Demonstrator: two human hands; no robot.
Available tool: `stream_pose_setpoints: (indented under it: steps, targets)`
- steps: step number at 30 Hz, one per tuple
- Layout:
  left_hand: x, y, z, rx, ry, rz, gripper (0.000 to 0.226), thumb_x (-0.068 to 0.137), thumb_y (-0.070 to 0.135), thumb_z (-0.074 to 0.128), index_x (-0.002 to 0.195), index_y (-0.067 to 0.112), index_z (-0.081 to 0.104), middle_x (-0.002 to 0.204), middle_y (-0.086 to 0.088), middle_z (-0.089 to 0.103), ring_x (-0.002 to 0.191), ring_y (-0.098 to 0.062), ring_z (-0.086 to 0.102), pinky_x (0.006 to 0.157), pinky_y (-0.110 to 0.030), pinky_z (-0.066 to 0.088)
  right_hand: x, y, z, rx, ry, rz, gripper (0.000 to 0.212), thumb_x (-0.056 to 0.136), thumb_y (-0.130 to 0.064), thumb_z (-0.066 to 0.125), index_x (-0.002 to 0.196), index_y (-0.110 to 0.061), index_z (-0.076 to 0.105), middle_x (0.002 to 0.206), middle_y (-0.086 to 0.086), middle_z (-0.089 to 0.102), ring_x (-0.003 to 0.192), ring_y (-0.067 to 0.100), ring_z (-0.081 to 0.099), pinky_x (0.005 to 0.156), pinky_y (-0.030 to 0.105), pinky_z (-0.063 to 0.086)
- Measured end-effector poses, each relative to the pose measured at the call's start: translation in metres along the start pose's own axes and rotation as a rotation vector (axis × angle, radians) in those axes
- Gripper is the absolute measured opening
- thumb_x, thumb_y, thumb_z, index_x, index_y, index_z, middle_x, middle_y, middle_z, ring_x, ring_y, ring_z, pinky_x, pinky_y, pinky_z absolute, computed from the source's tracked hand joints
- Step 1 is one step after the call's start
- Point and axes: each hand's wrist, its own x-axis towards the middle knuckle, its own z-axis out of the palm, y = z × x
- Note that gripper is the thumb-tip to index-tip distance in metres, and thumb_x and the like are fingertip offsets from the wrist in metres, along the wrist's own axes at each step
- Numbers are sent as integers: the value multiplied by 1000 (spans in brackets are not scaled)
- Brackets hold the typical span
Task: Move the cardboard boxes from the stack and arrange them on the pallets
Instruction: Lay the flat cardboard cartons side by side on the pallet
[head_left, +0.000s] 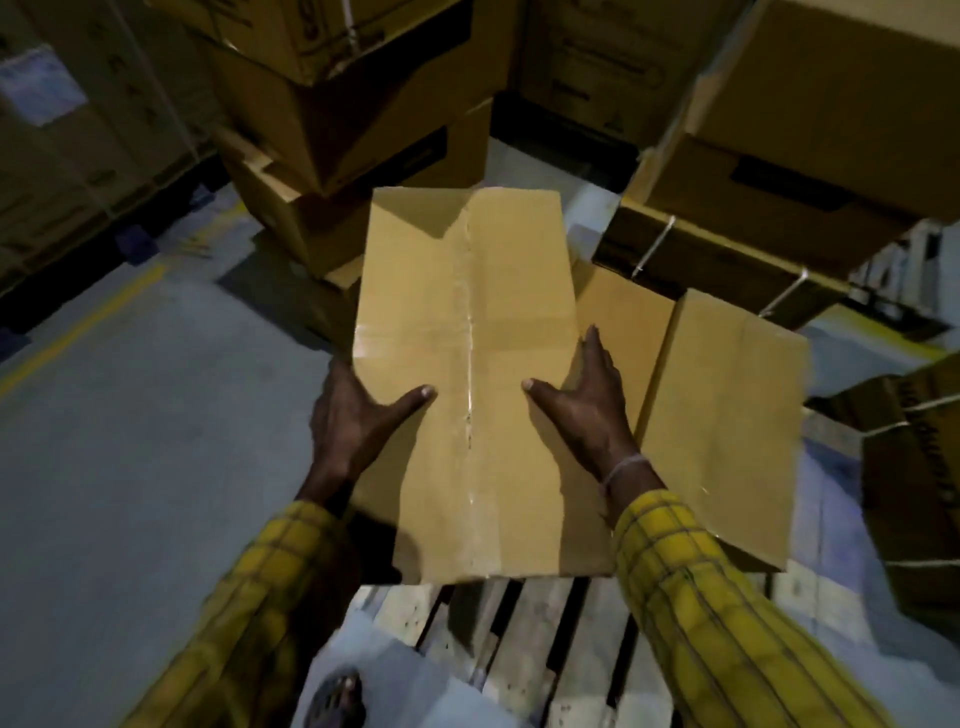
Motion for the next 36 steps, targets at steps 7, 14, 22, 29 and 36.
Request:
stream_pose_setpoints:
  steps: [7,14,22,29,36]
  targets:
    - [49,-19,39,-53,-122,93,98,59,79,82,141,39,47,132,8,63,119,-18,61,99,-48,55,45,54,8,113,-26,3,85,81,-47,85,152,-30,41,139,-7,57,125,17,55,103,33,47]
    - [59,1,39,-276,-330,19,82,73,40,91,144,36,49,127,8,68,113,-13,67,99,-48,56,61,61,0,223,-99,153,91,78,-57,85,152,-33,37,125,-15,62,116,17,61,97,32,49]
    - [5,91,54,-306,-400,120,88,76,29,89,149,37,40,124,11,64,108,-8,64,80,-28,55,28,79,-92,311,-22,130,97,71,-59,89,150,-39,37,131,-14,63,119,15,61,105,38,52]
    - [-83,214,138,-305,-461,231,77,74,30,90,137,39,46,113,17,65,97,0,64,72,-21,51,-10,135,-255,345,140,144,99,67,-61,90,149,-43,38,124,-17,66,115,13,64,103,40,54]
    - [-184,306,256,-313,-585,374,79,75,33,91,142,36,51,130,13,67,114,1,64,97,-24,53,-49,221,-417,367,253,181,89,62,-58,95,136,-45,49,118,-16,72,109,9,68,97,38,57]
